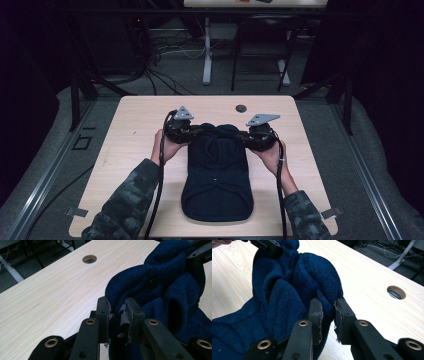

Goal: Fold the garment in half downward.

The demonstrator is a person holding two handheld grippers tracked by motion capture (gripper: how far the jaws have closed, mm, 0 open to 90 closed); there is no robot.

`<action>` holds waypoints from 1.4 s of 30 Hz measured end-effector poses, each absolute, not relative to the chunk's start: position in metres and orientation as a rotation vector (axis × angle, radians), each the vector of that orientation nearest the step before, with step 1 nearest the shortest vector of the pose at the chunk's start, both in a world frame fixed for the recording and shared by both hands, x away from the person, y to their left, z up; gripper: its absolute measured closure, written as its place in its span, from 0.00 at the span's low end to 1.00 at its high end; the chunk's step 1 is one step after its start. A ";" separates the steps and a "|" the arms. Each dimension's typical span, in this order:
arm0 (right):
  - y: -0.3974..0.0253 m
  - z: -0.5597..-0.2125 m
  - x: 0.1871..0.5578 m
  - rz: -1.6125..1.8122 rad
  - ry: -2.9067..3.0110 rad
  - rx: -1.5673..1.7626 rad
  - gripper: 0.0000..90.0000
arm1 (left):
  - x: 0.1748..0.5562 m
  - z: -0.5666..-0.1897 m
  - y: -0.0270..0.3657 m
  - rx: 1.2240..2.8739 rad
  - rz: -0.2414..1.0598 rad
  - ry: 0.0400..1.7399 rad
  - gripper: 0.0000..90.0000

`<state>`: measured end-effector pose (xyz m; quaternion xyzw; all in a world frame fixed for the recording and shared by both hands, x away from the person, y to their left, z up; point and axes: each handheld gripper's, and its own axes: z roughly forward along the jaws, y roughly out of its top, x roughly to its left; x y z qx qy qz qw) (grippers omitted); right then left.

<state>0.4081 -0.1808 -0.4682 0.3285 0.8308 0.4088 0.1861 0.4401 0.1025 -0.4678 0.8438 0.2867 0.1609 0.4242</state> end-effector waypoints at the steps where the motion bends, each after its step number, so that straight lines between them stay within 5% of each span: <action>1: -0.181 -0.466 0.406 1.155 2.334 0.913 0.85 | 0.439 -0.467 0.103 2.109 0.404 0.716 0.84; 42: -0.186 -0.473 0.383 1.146 2.312 0.850 0.82 | 0.412 -0.459 0.098 2.131 0.552 0.588 0.84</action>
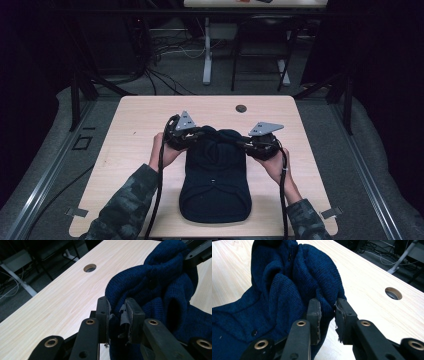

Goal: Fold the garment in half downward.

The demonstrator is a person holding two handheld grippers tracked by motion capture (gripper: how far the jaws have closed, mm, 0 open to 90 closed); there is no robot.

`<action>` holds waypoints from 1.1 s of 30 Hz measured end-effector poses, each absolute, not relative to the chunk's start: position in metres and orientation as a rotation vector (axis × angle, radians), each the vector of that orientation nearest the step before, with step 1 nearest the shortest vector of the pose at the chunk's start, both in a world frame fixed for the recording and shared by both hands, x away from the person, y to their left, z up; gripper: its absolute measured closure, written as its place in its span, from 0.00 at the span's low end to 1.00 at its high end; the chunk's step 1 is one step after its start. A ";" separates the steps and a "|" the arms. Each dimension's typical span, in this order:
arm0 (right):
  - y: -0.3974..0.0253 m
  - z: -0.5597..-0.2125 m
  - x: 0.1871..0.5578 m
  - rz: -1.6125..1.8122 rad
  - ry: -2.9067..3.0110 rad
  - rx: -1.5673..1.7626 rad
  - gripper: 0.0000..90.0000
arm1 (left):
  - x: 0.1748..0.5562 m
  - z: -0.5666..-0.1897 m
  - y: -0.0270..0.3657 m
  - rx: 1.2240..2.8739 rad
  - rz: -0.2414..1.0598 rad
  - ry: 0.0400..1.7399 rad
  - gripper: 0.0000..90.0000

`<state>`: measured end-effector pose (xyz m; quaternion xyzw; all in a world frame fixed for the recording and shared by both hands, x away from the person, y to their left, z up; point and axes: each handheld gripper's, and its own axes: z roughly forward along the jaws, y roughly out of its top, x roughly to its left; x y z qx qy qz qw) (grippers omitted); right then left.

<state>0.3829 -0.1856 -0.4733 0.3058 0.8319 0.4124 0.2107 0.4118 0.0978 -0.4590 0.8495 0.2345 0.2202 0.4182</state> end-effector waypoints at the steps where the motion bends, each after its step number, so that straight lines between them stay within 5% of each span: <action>1: -0.186 -0.473 0.382 1.149 2.311 0.845 0.82 | 0.411 -0.458 0.098 2.131 0.553 0.585 0.84; 17: -0.191 -0.478 0.370 1.123 2.332 0.813 0.79 | 0.395 -0.462 0.091 2.150 0.622 0.522 0.84; 33: -0.197 -0.478 0.376 1.116 2.334 0.898 0.47 | 0.387 -0.465 0.090 2.155 0.627 0.450 0.86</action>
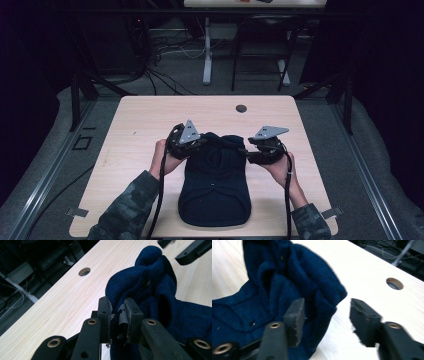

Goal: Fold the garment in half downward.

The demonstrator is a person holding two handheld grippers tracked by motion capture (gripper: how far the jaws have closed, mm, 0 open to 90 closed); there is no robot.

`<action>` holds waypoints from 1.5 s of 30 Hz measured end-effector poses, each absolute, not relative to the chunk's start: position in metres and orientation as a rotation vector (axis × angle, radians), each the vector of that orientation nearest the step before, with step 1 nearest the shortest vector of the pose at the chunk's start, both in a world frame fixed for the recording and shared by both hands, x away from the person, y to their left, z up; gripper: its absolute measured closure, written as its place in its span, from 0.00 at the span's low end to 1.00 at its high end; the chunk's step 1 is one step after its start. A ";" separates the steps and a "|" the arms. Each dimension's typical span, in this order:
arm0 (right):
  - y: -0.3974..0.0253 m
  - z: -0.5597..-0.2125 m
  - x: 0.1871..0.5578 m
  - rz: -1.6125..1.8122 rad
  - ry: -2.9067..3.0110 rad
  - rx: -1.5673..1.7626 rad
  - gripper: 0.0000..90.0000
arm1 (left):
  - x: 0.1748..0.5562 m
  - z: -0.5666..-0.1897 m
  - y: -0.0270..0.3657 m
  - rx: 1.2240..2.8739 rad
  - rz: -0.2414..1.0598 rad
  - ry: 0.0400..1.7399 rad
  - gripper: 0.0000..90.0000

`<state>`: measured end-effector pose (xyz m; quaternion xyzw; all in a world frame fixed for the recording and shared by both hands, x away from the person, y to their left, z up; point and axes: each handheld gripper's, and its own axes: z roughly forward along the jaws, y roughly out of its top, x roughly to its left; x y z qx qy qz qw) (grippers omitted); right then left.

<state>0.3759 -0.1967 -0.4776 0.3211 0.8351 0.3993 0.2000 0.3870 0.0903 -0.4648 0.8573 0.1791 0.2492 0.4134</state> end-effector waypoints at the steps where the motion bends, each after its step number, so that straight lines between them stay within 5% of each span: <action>1: -0.196 -0.477 0.377 1.121 2.335 0.901 0.46 | 0.386 -0.465 0.090 2.154 0.629 0.443 0.86; 6: -0.192 -0.476 0.379 1.106 2.347 0.898 0.55 | 0.384 -0.465 0.091 2.154 0.623 0.418 0.86; 10: -0.189 -0.475 0.374 1.094 2.353 0.855 0.83 | 0.380 -0.464 0.092 2.158 0.627 0.402 0.86; 18: -0.187 -0.473 0.365 1.074 2.357 0.824 0.95 | 0.374 -0.469 0.096 2.146 0.621 0.392 0.86; 21: -0.185 -0.474 0.362 1.067 2.366 0.801 0.92 | 0.371 -0.470 0.097 2.136 0.625 0.375 0.86; 25: -0.185 -0.470 0.363 1.096 2.334 0.814 0.57 | 0.367 -0.470 0.096 2.139 0.632 0.337 0.86; 29: -0.186 -0.468 0.377 1.141 2.368 0.864 0.36 | 0.365 -0.469 0.096 2.138 0.634 0.324 0.86; 32: -0.184 -0.469 0.383 1.143 2.425 0.851 0.41 | 0.365 -0.470 0.096 2.137 0.632 0.323 0.86; 33: -0.181 -0.471 0.384 1.129 2.446 0.847 0.55 | 0.365 -0.471 0.096 2.149 0.638 0.320 0.86; 38: -0.178 -0.473 0.376 1.104 2.450 0.802 0.78 | 0.363 -0.473 0.098 2.148 0.633 0.325 0.86; 45: -0.175 -0.469 0.361 1.067 2.444 0.751 0.81 | 0.360 -0.475 0.100 2.166 0.614 0.326 0.81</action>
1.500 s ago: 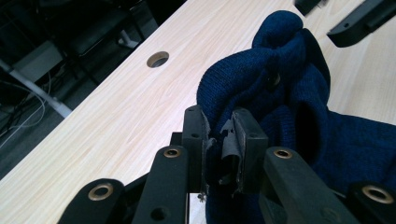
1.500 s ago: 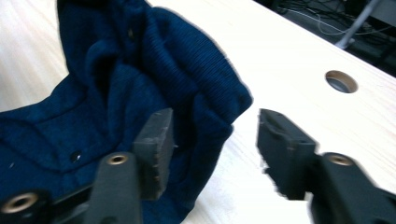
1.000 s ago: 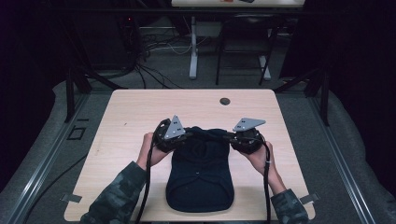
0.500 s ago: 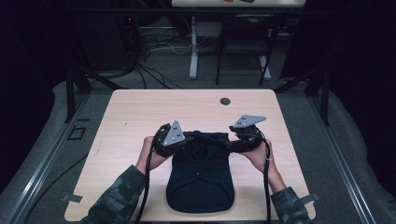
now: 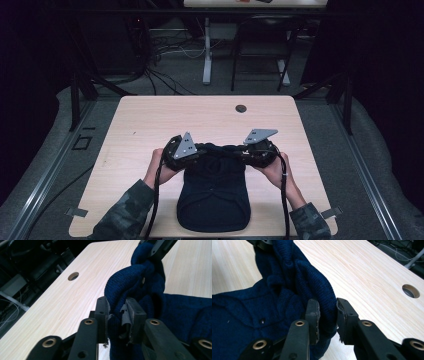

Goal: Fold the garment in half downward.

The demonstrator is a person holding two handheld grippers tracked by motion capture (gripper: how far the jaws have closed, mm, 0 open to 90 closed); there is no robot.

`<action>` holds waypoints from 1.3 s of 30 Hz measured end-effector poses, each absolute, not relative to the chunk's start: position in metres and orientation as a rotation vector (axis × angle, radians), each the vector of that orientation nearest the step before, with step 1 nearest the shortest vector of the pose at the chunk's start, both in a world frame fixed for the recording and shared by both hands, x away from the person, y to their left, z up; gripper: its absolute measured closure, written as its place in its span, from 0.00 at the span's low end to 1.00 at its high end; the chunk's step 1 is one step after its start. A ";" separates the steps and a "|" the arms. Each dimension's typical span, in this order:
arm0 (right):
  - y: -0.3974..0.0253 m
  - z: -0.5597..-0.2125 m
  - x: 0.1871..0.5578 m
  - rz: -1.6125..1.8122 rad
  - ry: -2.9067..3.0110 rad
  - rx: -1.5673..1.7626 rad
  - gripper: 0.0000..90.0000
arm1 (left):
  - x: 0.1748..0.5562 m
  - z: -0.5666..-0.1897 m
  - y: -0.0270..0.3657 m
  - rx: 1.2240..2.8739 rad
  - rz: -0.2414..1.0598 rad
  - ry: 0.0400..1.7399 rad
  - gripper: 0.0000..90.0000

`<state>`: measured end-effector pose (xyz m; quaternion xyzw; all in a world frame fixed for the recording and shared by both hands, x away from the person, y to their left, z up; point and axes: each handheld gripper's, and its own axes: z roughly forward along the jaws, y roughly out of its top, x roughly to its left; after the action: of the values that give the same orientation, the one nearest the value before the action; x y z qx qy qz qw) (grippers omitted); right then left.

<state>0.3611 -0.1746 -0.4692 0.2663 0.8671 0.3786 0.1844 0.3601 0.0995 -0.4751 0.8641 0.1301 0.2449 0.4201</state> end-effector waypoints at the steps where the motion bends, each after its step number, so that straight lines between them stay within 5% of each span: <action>1: -0.174 -0.469 0.356 1.061 2.441 0.738 0.81 | 0.359 -0.476 0.101 2.167 0.606 0.330 0.80; 39: -0.159 -0.490 0.284 1.024 2.563 0.562 0.78 | 0.299 -0.513 0.120 2.186 0.533 0.334 0.78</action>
<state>0.2842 -0.1593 -0.4901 0.1969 0.8980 0.3587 0.1617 0.2987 0.1205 -0.5126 0.8721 0.1334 0.2125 0.4201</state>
